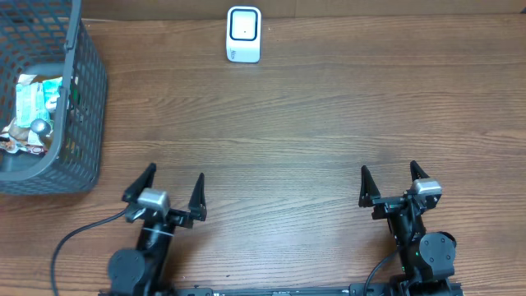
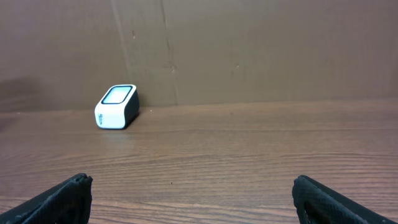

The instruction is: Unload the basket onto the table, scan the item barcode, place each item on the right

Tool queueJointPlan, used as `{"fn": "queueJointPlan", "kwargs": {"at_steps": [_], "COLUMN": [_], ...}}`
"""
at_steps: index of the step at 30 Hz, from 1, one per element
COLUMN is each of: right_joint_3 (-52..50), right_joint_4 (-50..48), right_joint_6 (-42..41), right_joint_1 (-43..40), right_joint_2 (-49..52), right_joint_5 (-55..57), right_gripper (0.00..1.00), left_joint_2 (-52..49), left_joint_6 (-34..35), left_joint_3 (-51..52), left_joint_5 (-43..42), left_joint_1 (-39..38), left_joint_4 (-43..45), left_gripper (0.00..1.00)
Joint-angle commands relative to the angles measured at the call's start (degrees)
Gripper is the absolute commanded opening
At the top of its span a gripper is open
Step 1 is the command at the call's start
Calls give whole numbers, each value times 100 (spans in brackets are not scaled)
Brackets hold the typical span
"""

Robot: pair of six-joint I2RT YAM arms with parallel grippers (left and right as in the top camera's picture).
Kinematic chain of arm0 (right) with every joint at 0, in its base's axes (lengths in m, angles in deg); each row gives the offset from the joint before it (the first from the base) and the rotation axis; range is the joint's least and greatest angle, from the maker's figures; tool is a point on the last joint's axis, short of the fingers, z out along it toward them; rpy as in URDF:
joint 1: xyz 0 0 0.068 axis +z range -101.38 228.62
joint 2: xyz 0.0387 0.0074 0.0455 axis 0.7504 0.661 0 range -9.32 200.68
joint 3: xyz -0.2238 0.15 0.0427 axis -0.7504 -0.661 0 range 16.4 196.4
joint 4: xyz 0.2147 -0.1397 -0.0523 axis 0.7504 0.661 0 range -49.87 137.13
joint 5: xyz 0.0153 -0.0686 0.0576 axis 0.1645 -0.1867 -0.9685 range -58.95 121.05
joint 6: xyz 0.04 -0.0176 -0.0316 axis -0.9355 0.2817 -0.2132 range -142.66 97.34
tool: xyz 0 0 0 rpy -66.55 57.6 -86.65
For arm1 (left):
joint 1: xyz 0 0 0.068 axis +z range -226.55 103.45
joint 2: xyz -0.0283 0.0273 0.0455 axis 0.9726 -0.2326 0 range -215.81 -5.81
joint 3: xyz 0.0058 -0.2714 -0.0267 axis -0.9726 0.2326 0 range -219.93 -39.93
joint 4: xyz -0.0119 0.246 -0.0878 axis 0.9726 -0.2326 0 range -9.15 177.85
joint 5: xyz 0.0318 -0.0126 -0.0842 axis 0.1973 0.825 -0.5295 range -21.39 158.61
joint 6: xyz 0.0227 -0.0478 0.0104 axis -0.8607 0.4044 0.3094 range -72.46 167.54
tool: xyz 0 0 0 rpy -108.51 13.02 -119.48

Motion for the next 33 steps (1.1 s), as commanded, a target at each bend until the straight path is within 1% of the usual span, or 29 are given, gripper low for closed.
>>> {"fn": "queueJointPlan", "kwargs": {"at_steps": [1,8,10,13,16,19,23,27,30,33], "right_joint_3": [-61,-61,-61,-61,-61,-61,-61,-61,-61,-61], "right_joint_4": [-17,-17,-17,-17,-17,-17,-17,-17,-17,-17], "right_joint_6": [24,24,24,24,22,22,24,24,24,24], "right_joint_1": [-37,-37,-37,-37,-37,-37,-37,-37,-37,-37], "right_joint_2": [-57,-57,-57,-57,-57,-57,-57,-57,-57,-57], "right_joint_5": [-9,-9,-9,-9,-9,-9,-9,-9,-9,-9], "right_gripper": [100,100,100,100,100,100,100,100,100,100], "left_joint_2": [44,-291,-481,-874,-1471,-2284,-3582,-4988,-6028,-6747], "left_joint_6": [57,48,-105,-367,-461,-461,-682,-964,-1123,-1123], "left_joint_3": [-1172,-2979,-3432,-4103,-4898,-5917,-7547,-9252,-10367,-10889], "left_joint_5": [-352,-356,-352,-348,-289,-291,-282,-278,-81,46], "left_joint_1": [-44,-44,-44,-42,-39,-39,-39,-39,-39,-39], "left_joint_4": [122,-50,-44,-125,-507,-1333,-2887,-4627,-5816,-6378], "left_gripper": [100,100,100,99,100,100,100,100,99,100]}}
